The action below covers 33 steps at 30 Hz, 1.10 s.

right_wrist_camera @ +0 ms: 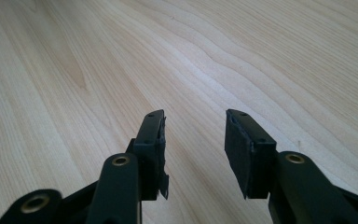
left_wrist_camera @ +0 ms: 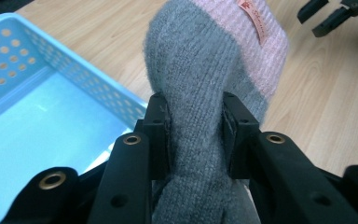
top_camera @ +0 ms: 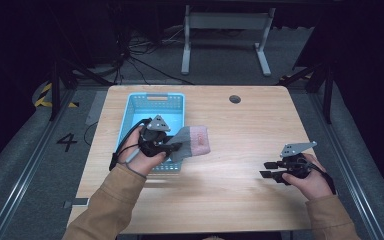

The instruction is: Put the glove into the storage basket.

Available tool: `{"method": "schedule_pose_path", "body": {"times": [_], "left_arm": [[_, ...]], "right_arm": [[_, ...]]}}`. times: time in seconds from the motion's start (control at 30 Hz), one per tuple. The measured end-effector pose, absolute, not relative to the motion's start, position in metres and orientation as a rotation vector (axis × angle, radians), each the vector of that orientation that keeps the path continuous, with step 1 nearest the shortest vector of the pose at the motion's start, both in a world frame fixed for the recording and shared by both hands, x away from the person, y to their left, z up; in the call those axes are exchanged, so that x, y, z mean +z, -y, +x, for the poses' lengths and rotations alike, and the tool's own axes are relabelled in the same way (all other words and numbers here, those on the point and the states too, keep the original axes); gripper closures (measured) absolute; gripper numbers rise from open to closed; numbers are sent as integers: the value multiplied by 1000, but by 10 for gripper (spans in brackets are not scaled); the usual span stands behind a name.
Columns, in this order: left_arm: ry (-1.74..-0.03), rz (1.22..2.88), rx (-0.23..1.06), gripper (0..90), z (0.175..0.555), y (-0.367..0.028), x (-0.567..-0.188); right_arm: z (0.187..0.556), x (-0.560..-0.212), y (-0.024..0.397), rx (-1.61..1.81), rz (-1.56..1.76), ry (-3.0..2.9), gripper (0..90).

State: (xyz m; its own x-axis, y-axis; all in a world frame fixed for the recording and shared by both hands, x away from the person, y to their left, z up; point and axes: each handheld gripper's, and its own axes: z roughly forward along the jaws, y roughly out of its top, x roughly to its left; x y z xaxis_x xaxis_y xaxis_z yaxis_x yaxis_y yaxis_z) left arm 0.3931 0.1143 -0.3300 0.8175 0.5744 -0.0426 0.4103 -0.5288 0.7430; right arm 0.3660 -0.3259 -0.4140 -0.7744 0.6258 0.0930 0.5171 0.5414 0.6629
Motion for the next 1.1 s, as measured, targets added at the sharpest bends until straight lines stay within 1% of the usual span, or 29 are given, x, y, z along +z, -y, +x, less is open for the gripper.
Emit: {"method": "schedule_pose_path", "body": {"times": [0.17, 0.33, 0.87, 1.1], "left_arm": [[-739, 2196, 281, 683, 402, -128, -327], [-793, 2188, 278, 683, 414, -143, -332], [-826, 2195, 299, 682, 436, -174, -337], [-845, 2206, 291, 682, 449, -181, -345]], "right_arm": [[366, -416, 325, 1042, 979, -2621, 589], [364, -417, 324, 1045, 980, -2615, 587], [356, -420, 325, 1041, 1010, -2592, 585], [350, -422, 325, 1033, 1016, -2592, 583]]}}
